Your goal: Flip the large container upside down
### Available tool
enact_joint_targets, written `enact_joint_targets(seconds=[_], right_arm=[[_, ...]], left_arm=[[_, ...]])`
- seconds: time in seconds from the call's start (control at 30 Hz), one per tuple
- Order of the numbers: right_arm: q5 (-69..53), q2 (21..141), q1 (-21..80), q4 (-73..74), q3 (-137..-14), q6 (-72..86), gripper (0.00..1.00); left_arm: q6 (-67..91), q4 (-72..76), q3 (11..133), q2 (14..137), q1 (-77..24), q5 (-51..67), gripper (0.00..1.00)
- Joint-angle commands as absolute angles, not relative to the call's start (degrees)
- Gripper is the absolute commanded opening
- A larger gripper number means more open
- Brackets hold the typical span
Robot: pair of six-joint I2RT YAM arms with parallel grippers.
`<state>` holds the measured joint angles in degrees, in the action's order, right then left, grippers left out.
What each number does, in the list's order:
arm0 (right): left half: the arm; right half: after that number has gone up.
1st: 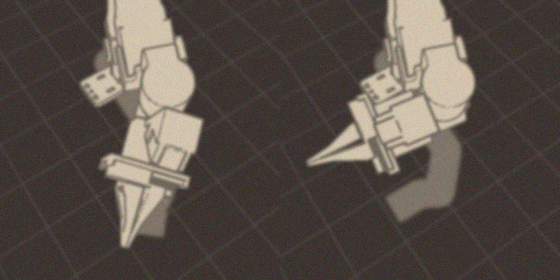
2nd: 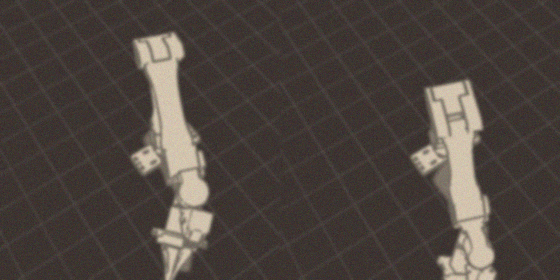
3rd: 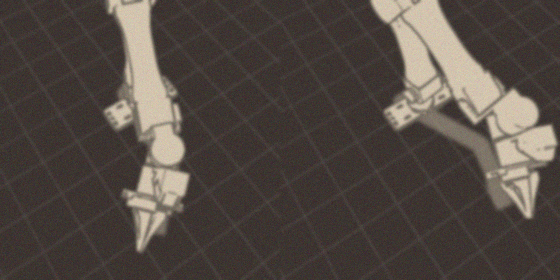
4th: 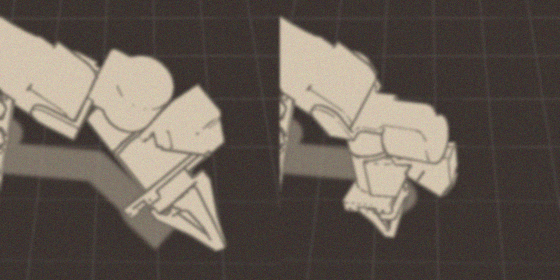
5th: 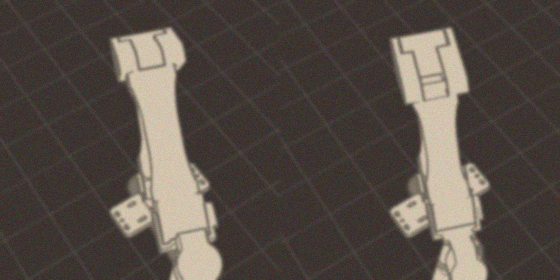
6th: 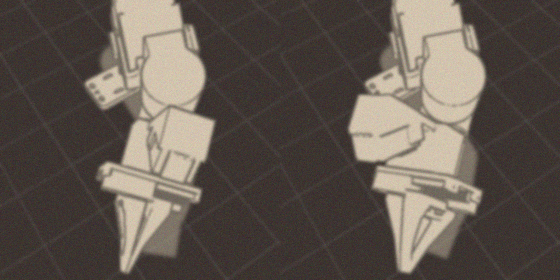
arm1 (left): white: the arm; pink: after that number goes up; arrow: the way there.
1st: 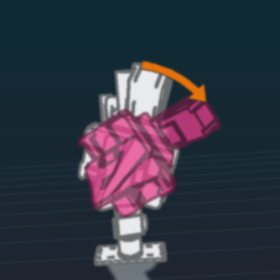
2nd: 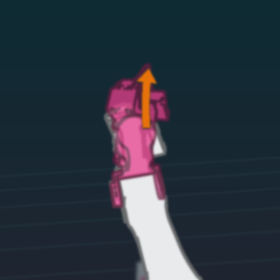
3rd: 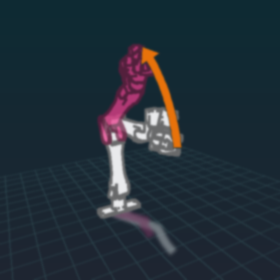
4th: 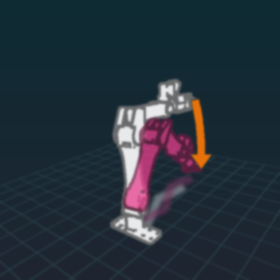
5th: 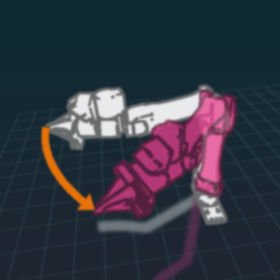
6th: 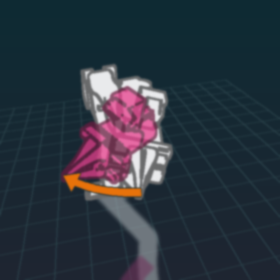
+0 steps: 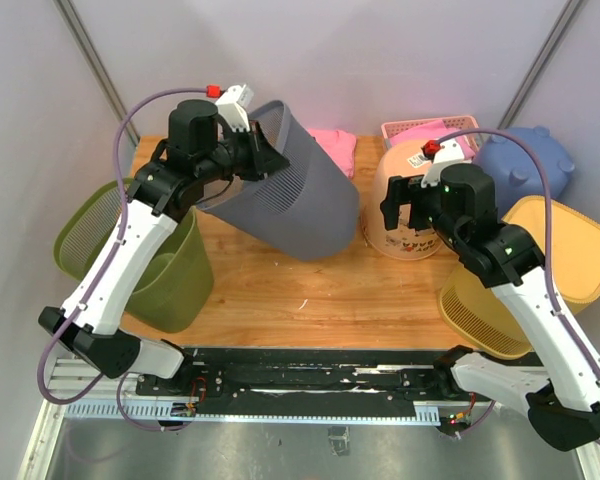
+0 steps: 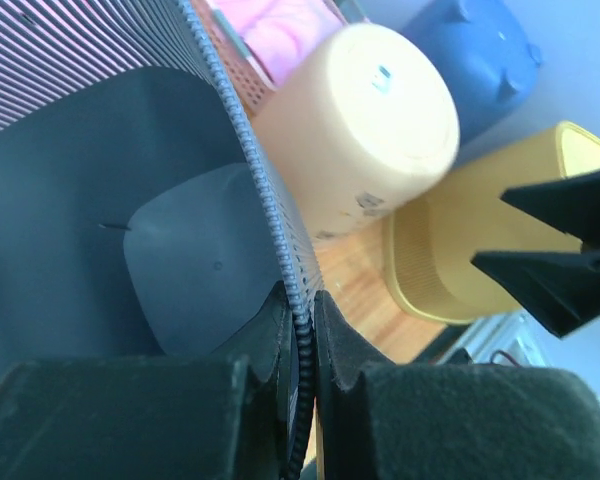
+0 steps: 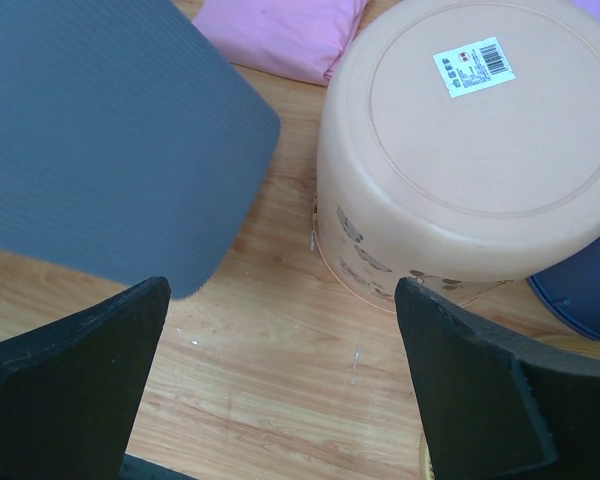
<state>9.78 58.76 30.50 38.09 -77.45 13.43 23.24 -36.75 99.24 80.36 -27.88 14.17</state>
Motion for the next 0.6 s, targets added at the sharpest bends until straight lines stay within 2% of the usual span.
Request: enact_joint_targets(seconds=[0.0, 0.33, 0.37, 0.47, 0.57], right_arm=[[11.95, 57.41, 31.02, 39.06, -79.28, 12.74, 0.98], [4.89, 55.97, 31.03, 37.25, -76.81, 17.7, 0.98], [4.06, 56.0, 31.0, 37.15, -76.37, 18.54, 0.98], [1.66, 56.0, 31.03, 36.6, -74.38, 20.78, 0.98], [1.65, 55.89, 31.01, 36.69, -72.17, 22.78, 0.98]], left_arm=[[24.82, -30.13, 96.33, 78.42, -27.42, 27.34, 0.0], [22.64, -25.89, 85.03, 80.61, -20.58, 46.52, 0.0], [21.32, -26.98, 85.15, 81.36, -19.61, 46.12, 0.06], [15.24, -33.96, 88.04, 83.6, -18.68, 36.04, 0.41], [12.25, -37.81, 89.72, 85.05, -18.68, 23.8, 0.68]])
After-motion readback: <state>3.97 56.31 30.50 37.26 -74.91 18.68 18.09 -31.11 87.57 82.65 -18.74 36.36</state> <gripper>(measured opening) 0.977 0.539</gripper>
